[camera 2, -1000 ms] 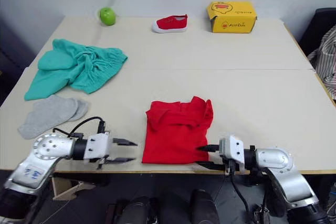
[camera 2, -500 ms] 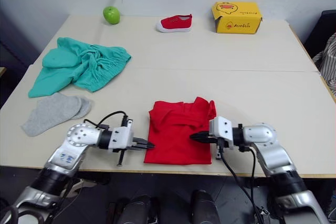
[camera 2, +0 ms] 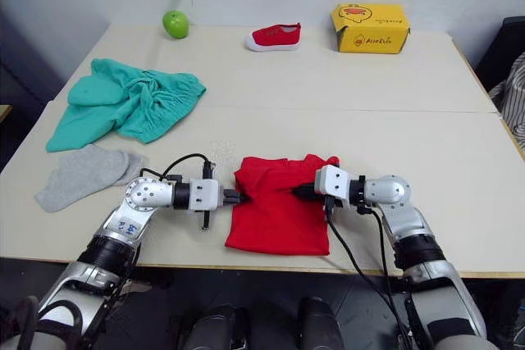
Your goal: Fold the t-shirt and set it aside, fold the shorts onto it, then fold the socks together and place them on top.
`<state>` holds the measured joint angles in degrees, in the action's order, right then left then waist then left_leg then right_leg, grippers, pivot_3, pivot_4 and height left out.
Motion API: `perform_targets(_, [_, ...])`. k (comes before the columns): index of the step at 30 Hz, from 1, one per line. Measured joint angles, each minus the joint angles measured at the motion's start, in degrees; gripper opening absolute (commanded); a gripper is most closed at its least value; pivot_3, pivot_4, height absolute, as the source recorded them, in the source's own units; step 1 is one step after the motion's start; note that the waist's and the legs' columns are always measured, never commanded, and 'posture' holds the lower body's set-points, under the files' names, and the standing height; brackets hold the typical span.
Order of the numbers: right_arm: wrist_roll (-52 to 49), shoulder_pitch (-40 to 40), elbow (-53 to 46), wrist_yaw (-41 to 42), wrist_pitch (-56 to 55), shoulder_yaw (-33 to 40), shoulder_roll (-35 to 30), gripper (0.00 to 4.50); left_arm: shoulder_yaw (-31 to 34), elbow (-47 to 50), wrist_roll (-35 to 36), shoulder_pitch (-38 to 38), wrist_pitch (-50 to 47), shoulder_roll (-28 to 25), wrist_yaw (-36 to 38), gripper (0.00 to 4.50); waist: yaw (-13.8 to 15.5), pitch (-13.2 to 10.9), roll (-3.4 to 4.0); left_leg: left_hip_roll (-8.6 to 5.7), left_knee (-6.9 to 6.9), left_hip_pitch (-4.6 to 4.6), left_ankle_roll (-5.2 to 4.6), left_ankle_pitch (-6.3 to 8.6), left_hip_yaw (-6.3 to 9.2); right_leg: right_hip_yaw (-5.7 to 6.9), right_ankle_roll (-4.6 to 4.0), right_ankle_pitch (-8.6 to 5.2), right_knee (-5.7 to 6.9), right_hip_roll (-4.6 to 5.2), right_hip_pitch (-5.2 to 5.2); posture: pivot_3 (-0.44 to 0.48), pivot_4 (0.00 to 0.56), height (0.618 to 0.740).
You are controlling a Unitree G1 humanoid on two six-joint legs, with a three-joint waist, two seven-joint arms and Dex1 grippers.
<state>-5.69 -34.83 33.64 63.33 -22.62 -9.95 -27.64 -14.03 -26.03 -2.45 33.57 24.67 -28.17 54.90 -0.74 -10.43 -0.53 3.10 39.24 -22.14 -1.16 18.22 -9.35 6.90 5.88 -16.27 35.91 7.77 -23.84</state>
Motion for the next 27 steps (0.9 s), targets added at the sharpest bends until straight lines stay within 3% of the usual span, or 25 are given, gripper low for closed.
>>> perform_targets(9, [-1.57, -2.41, 3.59, -10.98, 5.67, 6.19, 4.02, 0.00, 2.02, -6.25, -0.77, 3.19, -1.66, 3.61, -7.14, 0.02, -0.61, 0.00, 0.00, 0.00, -0.01, -0.02, 0.00, -0.02, 0.03, 0.00, 0.01, 0.00, 0.00, 0.00, 0.00, 0.000, 0.150, 0.740])
perform_targets(15, [-3.01, -2.29, 3.77, -16.09, 10.82, 9.96, 4.22, 0.00, 6.49, -8.97, 0.21, 5.30, -10.27, 6.50, -14.45, 0.02, -0.96, 0.00, 0.00, 0.01, -0.06, -0.03, 0.01, -0.03, 0.03, -0.01, 0.01, 0.00, -0.01, -0.02, -0.01, 0.000, 0.150, 0.740])
perform_targets(18, [-8.09, 2.88, -8.61, -11.68, 17.19, 10.36, 2.93, 0.00, 9.05, -7.41, 2.99, 5.50, -18.52, 6.85, -15.23, 0.02, -0.97, 0.00, 0.00, 0.16, -0.10, -0.06, 0.05, -0.02, 0.05, -0.01, 0.01, 0.00, -0.06, -0.12, -0.02, 0.000, 0.150, 0.740])
perform_targets(22, [-10.10, 10.26, -24.47, -10.82, 25.32, 7.75, 2.72, 0.00, 9.47, 2.88, 7.39, 1.69, -25.42, 5.54, -9.59, 0.02, -0.94, 0.00, 0.00, 0.36, -0.11, -0.06, 0.07, 0.00, 0.03, -0.04, 0.01, 0.00, -0.07, -0.11, -0.05, 0.000, 0.150, 0.740])
perform_targets(25, [-7.62, 17.43, -35.03, -13.80, 29.09, 1.87, 4.97, 0.00, 5.15, 14.08, 9.24, -4.15, -25.73, 5.14, -3.31, 0.02, -0.84, 0.01, 0.01, 0.43, -0.11, -0.05, 0.19, 0.07, 0.02, -0.04, -0.04, -0.03, -0.08, -0.19, -0.05, 0.000, 0.150, 0.740])
perform_targets(27, [-5.22, 20.02, -36.98, -15.82, 29.42, -1.55, 6.46, 0.00, 2.51, 16.82, 8.16, -6.66, -25.99, 5.37, -2.98, 0.02, -0.78, 0.00, 0.00, 0.40, -0.07, -0.05, 0.18, 0.06, 0.01, -0.05, -0.04, -0.03, -0.07, -0.19, -0.05, 0.000, 0.150, 0.740])
